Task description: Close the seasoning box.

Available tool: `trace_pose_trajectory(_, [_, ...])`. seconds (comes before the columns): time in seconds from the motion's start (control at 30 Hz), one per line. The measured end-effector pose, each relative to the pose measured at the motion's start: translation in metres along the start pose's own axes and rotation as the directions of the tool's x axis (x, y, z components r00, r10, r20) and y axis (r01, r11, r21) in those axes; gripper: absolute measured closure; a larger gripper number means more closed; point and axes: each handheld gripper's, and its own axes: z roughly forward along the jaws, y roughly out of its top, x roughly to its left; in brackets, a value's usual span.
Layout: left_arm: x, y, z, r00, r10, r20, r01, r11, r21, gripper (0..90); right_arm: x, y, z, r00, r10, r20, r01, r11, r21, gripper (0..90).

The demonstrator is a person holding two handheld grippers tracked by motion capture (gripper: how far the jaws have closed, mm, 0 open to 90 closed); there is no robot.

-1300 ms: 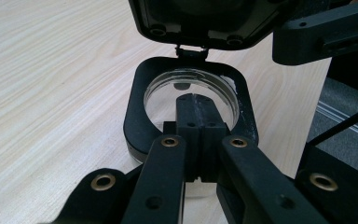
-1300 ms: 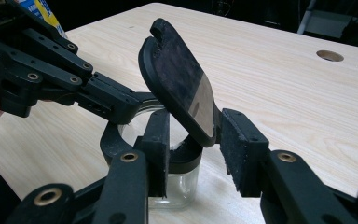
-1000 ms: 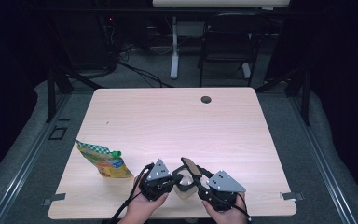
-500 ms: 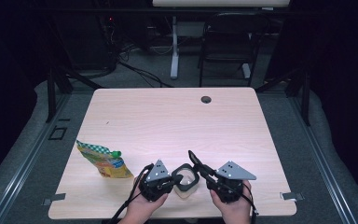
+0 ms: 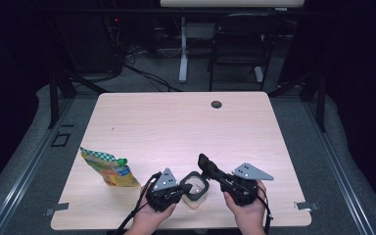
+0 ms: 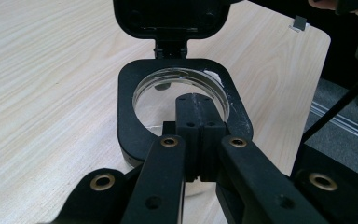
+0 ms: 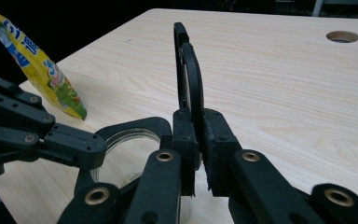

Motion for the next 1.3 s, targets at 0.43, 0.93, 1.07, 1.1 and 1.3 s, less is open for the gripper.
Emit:
trace_pose_trajectory(0.43, [0.000, -0.003, -0.002, 0.9998, -0.017, -0.001, 0.017, 0.9998, -0.006, 89.9, -0.004, 0.015, 0.025, 0.9996, -0.006, -0.026, 0.006, 1.000, 0.023, 81.5])
trace_pose_trajectory(0.93, [0.005, -0.005, -0.006, 0.9991, -0.036, -0.024, 0.035, 0.9992, -0.017, 88.7, 0.006, 0.030, 0.057, 0.9959, -0.066, -0.062, 0.068, 0.997, 0.031, 77.0])
trace_pose_trajectory(1.07, [0.012, -0.006, -0.009, 0.9982, -0.053, -0.030, 0.052, 0.9985, -0.017, 88.6, 0.007, 0.033, 0.065, 0.9955, -0.065, -0.069, 0.067, 0.997, 0.033, 77.0])
trace_pose_trajectory(1.1, [0.012, -0.006, -0.009, 0.9982, -0.053, -0.030, 0.052, 0.9985, -0.017, 88.6, 0.007, 0.033, 0.065, 0.9955, -0.065, -0.069, 0.067, 0.997, 0.033, 77.0])
trace_pose_trajectory(1.3, [0.017, -0.006, -0.009, 0.9971, -0.064, -0.041, 0.063, 0.9978, -0.020, 88.1, 0.007, 0.037, 0.072, 0.9954, -0.061, -0.074, 0.064, 0.997, 0.032, 76.4])
